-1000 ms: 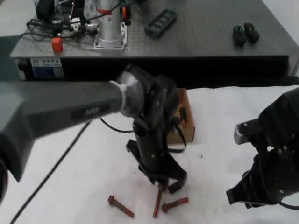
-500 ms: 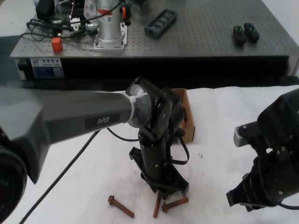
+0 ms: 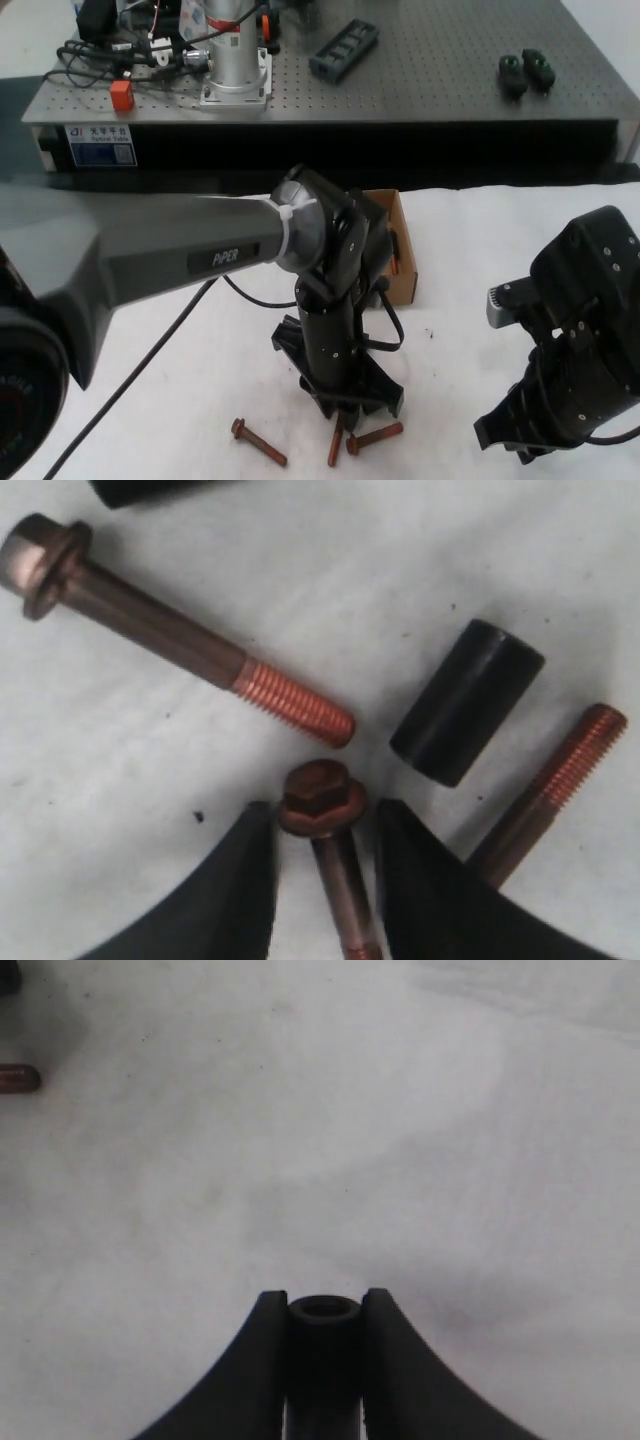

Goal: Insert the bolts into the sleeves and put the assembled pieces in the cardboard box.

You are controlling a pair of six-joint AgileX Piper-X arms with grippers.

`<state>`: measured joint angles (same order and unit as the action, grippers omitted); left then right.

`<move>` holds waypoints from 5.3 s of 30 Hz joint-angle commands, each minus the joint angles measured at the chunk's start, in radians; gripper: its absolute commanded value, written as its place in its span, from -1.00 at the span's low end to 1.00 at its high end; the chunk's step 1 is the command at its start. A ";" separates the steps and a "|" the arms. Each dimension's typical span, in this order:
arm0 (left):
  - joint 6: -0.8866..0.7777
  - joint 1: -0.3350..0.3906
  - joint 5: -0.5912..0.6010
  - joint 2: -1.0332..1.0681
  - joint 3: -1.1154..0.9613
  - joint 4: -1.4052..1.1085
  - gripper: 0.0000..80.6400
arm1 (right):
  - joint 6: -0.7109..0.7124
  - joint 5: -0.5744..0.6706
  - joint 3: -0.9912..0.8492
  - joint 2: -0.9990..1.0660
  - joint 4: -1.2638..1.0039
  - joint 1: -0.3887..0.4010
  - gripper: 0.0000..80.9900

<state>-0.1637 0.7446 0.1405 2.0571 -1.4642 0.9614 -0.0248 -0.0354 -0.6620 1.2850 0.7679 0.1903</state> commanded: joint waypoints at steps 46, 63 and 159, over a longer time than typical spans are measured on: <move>0.005 -0.064 -0.030 -0.191 -0.001 0.009 -0.98 | 0.056 0.050 0.075 0.233 -0.038 -0.048 -0.98; -0.272 -0.134 0.592 -0.618 0.328 -0.757 -0.98 | -0.159 0.810 0.247 -0.440 -0.483 -0.010 -0.98; -0.163 -0.303 0.042 -0.813 0.570 -1.007 0.20 | -0.031 -0.041 -0.871 0.809 -0.294 0.055 -0.98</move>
<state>-0.3340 0.4453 0.1861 1.2559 -0.8888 -0.0364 -0.0748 -0.0536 -1.5016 2.0707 0.4476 0.2469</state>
